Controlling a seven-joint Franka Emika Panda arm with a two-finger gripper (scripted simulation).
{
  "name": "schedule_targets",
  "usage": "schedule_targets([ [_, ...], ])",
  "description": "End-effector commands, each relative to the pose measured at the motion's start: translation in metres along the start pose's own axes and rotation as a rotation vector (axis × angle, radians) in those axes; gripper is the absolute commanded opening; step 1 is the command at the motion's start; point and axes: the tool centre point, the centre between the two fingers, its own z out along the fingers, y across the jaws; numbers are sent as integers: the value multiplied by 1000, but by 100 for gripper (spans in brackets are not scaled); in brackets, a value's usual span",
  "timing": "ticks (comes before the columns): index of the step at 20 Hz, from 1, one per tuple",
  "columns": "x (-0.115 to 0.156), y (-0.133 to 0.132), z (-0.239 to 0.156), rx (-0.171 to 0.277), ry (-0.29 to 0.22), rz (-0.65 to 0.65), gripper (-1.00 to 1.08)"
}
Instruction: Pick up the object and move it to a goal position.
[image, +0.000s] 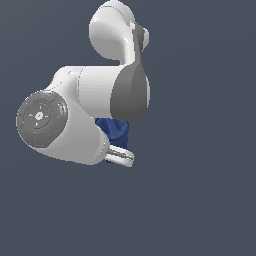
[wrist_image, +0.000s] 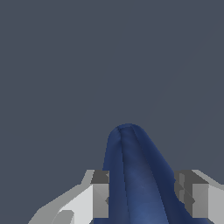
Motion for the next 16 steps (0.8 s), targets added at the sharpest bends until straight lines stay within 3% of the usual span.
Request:
schedule_targets([
  [1, 0, 0, 2, 0, 0, 0, 28],
  [16, -1, 0, 23, 0, 0, 0, 28],
])
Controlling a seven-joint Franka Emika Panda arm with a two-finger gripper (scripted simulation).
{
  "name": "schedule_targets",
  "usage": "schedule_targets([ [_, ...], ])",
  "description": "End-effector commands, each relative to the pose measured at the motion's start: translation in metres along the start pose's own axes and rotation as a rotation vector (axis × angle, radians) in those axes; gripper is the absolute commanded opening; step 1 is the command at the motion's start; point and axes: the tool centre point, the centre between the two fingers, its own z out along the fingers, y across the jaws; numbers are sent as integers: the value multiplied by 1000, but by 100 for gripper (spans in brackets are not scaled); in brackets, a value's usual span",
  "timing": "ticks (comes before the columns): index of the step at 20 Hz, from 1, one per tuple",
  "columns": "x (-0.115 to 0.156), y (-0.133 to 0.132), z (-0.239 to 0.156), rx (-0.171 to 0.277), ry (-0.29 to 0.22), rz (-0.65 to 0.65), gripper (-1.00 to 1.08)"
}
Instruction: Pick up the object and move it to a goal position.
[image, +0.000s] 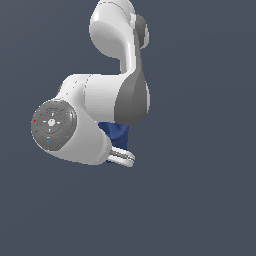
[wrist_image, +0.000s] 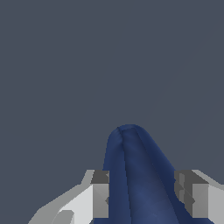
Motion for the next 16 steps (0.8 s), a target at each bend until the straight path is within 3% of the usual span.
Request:
schedule_targets([
  [1, 0, 0, 2, 0, 0, 0, 28],
  [2, 0, 0, 2, 0, 0, 0, 28],
  [3, 0, 0, 2, 0, 0, 0, -100],
  [16, 0, 0, 2, 1, 2, 3, -100],
])
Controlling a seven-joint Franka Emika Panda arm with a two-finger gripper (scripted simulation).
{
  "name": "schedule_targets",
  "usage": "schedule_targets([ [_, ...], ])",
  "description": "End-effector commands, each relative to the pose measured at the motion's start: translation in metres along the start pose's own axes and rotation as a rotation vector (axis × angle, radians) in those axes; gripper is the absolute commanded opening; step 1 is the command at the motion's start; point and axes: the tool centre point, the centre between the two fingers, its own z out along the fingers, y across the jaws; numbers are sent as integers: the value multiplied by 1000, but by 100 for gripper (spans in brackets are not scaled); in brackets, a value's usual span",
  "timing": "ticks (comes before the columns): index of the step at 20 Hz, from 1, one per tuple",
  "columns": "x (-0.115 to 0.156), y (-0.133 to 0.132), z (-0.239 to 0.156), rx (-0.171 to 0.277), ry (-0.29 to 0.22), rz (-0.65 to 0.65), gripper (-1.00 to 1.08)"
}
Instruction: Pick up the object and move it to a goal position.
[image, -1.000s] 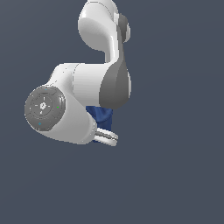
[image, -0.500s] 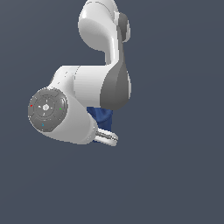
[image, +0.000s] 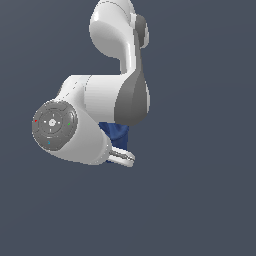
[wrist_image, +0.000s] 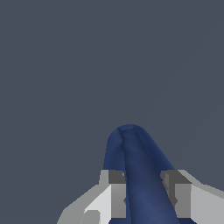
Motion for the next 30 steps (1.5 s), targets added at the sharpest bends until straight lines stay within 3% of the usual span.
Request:
schedule_targets([
  [1, 0, -1, 0, 1, 3, 3, -100],
  [8, -2, -5, -4, 11, 32, 32, -100],
  [14, -4, -14, -12, 30, 87, 86, -100],
  [30, -15, -60, -54, 127, 367, 359, -100],
])
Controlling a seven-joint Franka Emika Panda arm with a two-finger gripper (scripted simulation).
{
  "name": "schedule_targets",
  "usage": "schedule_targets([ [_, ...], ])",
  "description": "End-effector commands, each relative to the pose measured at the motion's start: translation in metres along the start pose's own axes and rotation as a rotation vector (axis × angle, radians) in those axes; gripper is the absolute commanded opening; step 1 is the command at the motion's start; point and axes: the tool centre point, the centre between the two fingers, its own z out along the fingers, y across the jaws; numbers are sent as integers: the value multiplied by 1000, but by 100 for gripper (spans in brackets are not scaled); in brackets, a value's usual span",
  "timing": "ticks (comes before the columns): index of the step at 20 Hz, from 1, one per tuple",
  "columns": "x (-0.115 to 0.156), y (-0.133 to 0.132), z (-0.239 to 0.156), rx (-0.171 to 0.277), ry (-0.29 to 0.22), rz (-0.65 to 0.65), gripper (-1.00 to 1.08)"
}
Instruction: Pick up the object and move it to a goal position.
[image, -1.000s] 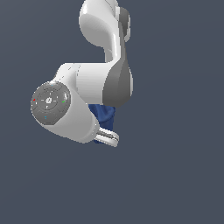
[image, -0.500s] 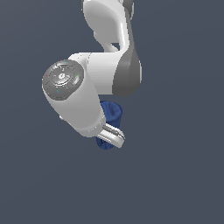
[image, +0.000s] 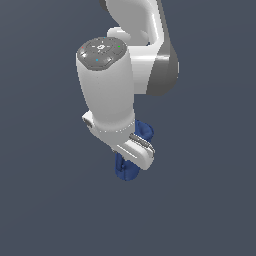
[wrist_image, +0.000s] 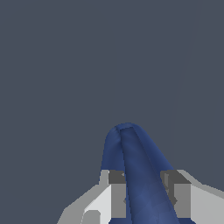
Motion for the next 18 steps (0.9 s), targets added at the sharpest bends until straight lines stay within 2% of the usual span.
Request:
schedule_targets([
  [1, -2, -9, -9, 20, 51, 48, -100],
  [10, -7, -35, -31, 70, 201, 192, -100],
  [18, -9, -48, -42, 92, 280, 267, -100],
])
